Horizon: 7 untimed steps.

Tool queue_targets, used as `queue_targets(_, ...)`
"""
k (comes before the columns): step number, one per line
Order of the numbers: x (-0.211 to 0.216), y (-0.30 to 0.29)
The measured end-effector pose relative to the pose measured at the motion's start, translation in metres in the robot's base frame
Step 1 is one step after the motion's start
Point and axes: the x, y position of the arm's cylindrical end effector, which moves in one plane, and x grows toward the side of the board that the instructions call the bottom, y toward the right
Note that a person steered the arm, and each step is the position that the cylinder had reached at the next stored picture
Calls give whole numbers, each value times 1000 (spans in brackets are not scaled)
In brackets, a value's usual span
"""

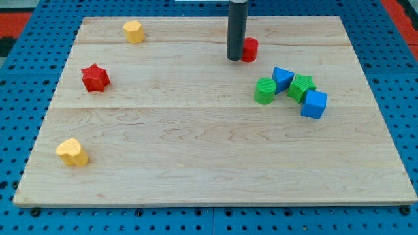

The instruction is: Push the red circle into the green star and blue triangle

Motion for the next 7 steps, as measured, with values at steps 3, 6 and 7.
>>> queue_targets(3, 12, 95)
queue_targets(6, -25, -72)
queue_targets(7, -11, -92)
